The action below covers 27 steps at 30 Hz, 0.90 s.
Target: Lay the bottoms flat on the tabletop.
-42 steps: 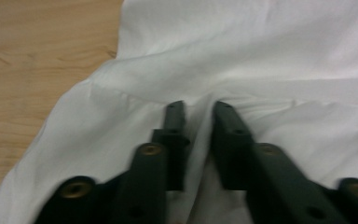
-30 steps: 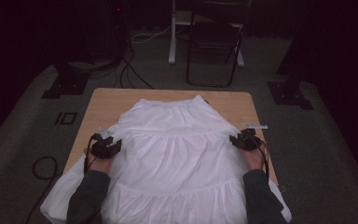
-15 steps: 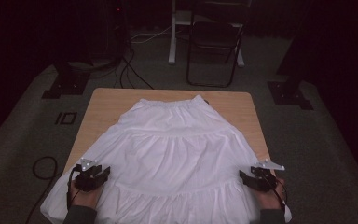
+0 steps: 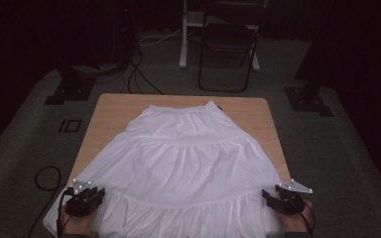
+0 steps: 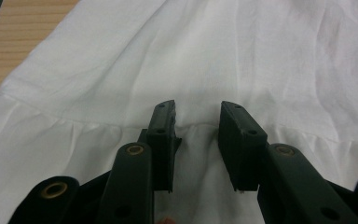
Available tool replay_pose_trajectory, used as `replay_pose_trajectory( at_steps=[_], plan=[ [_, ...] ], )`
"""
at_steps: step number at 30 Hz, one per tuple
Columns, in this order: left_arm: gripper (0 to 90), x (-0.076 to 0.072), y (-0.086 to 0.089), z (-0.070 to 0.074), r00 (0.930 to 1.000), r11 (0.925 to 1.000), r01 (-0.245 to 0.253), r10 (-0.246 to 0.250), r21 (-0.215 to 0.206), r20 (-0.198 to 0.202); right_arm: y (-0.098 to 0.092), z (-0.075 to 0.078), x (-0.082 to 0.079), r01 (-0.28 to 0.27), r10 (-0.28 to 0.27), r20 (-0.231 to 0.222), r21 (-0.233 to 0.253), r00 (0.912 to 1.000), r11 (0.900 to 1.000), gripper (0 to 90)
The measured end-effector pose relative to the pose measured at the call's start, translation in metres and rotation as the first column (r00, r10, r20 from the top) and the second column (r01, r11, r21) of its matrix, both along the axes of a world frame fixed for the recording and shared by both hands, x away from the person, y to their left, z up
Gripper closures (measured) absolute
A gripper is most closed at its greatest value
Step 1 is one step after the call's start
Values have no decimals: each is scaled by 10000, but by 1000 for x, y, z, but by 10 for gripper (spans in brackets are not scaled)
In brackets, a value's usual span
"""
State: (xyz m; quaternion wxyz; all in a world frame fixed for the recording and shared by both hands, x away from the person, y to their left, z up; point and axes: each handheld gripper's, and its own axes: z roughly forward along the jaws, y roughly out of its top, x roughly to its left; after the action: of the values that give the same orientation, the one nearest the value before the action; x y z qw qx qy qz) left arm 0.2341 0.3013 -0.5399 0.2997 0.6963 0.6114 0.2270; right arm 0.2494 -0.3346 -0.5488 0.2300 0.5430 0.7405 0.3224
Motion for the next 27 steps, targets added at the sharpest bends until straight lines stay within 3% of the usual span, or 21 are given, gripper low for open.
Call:
replay_pose_trajectory(
  at_steps=[4, 5, 6, 7, 8, 14, 22, 27],
  plan=[
    [640, 0, 5, -1, 9999, 9990, 30, -24, -444, 128, -12, -1, 5, 210, -210, 100, 40, 9997, 9998, 433],
    [615, -1, 8, -3, 9997, 9962, 66, -47, -873, 223, -17, -1, 8, 299, -300, 168, 38, 9994, 9995, 435],
    [611, -1, 8, -3, 9997, 9962, 66, -47, -873, 223, -17, -1, 8, 299, -300, 168, 38, 9994, 9995, 435],
    [609, -1, 12, -3, 9996, 9922, 25, 11, -1250, 287, -20, -2, 11, 401, -402, 186, 68, 9990, 9992, 435],
    [609, -1, 14, -3, 9993, 9907, -64, 113, -1356, 352, -21, -2, 12, 441, -443, 188, 74, 9988, 9990, 435],
    [592, -3, 20, -1, 9965, 9866, -374, 488, -1590, 683, -21, -2, 12, 621, -624, 270, 113, 9977, 9980, 434],
    [576, -3, 17, 1, 9961, 9890, -175, 300, -1469, 834, -21, -4, 10, 634, -641, 422, 161, 9971, 9979, 425],
    [573, -3, 16, 3, 9930, 9889, -190, 358, -1471, 1127, -19, -4, 7, 624, -629, 444, 132, 9970, 9980, 413]
  ],
)
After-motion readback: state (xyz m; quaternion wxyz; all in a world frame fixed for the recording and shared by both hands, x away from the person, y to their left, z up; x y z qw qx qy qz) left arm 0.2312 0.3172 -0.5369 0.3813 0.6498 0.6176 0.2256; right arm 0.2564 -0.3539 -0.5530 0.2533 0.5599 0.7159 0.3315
